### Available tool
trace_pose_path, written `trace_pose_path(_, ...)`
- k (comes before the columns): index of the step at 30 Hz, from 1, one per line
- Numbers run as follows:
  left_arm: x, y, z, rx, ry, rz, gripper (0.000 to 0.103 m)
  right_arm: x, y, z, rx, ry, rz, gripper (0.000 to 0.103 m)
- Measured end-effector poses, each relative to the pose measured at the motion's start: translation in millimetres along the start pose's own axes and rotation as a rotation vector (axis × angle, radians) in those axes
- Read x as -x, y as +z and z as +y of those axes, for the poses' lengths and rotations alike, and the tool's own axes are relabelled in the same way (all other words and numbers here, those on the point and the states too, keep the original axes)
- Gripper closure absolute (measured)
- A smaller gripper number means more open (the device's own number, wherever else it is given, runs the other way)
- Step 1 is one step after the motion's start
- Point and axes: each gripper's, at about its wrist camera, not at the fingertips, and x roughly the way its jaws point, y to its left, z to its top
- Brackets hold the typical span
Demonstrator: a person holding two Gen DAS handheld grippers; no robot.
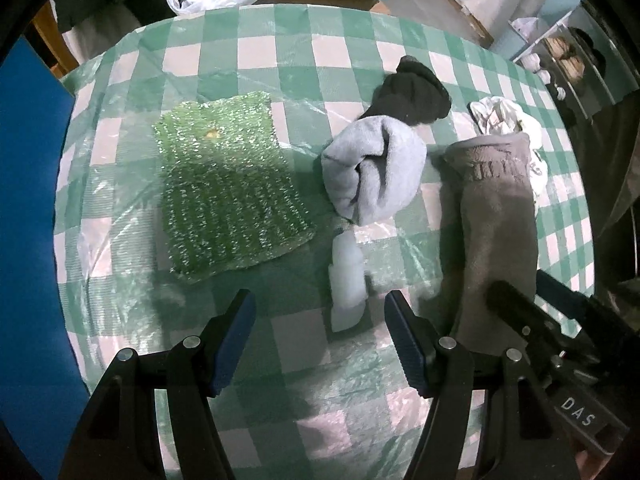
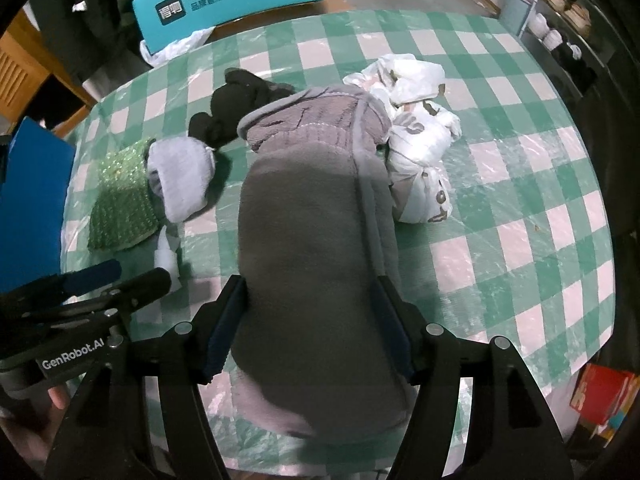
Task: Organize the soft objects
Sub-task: 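Grasp the grey fleece sock with the right gripper while the left grasps a white item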
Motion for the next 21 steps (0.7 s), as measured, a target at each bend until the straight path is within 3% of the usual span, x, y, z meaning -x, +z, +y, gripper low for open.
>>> trace_pose_path(4, -1.4, 1.6, -3.5, -0.008, -0.002, -0.008, 0.035, -2.2, 2.1, 3.1, -0.004, -0.009, -0.002, 0.038)
trace_pose_path(6, -4.7, 2.2, -8.0, -0.019, -0.004, -0.004, 0.041, -0.3, 1.6, 1.6, -0.007, -0.011, -0.004, 0.038)
trace_pose_path(8, -8.4, 1.5, -11.2, -0.029, 0.000, 0.005, 0.052, 1.2, 1.1, 1.2, -0.009, -0.010, -0.005, 0.038)
trace_pose_path(12, -11.6, -0.6, -16.2, -0.056, 0.007, 0.004, 0.064, -0.8, 3.5, 3.5, -0.014, -0.012, -0.005, 0.037)
trace_pose_path(15, -14.7, 1.0, -19.9, -0.066, 0.006, 0.009, 0.083, -0.4, 4.1, 4.7, -0.013, -0.014, -0.007, 0.037)
trace_pose_path(21, -10.6, -3.1, -20.7, -0.074, 0.007, -0.007, 0.087, -11.1, 8.8, 9.9, -0.012, -0.031, -0.011, 0.037)
